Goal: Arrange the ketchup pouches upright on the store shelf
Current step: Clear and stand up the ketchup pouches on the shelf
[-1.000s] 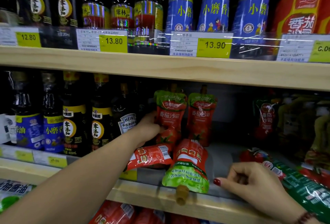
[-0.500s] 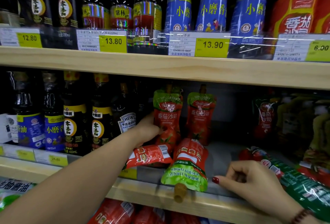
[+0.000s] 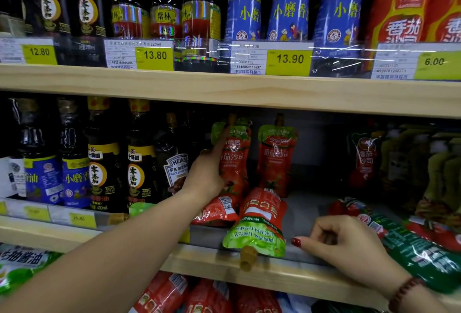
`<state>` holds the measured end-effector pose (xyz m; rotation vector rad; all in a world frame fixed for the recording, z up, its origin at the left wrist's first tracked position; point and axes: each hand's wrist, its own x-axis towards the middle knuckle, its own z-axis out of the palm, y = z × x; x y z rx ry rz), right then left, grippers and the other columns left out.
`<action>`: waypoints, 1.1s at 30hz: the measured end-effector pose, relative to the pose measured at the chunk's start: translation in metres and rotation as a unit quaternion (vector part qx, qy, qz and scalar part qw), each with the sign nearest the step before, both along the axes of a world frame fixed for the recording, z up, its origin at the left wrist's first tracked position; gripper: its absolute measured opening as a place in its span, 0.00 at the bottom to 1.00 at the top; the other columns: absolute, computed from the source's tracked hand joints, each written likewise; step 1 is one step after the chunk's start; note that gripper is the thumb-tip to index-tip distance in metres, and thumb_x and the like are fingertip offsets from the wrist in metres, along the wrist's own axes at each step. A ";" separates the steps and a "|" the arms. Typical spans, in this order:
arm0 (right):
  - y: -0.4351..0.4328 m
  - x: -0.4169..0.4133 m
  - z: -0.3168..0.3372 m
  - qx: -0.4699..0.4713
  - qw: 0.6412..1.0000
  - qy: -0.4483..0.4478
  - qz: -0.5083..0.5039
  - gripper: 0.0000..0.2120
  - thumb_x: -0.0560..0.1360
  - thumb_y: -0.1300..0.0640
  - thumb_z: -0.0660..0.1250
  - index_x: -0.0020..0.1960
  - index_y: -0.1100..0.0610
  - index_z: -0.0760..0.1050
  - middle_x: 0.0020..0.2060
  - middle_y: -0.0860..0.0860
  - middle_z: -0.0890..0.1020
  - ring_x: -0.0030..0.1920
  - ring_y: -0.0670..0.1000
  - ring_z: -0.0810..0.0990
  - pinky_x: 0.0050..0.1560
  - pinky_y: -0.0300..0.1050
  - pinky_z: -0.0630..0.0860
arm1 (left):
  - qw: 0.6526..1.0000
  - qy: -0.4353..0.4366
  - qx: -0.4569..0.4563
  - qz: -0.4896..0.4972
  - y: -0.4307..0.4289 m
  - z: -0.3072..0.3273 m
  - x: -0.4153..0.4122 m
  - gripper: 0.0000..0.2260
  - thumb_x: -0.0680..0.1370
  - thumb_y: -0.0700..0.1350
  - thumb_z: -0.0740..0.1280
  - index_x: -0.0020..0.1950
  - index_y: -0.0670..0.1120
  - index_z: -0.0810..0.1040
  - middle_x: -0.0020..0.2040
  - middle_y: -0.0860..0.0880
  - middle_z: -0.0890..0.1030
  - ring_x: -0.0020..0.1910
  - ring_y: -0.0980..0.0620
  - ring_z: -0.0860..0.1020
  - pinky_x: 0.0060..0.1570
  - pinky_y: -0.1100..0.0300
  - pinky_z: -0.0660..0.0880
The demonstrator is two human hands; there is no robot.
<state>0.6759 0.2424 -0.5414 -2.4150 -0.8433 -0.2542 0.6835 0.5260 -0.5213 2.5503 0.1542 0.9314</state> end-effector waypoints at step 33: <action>-0.001 0.006 -0.005 -0.007 1.000 0.003 0.004 0.19 0.60 0.29 0.65 0.29 0.45 0.76 0.27 0.36 0.79 0.30 0.37 0.77 0.29 0.33 0.68 | 0.989 0.082 0.100 0.071 -0.003 0.006 -0.017 0.48 0.70 0.42 0.73 0.75 0.61 0.41 0.51 0.39 0.79 0.48 0.39 0.79 0.47 0.48 0.78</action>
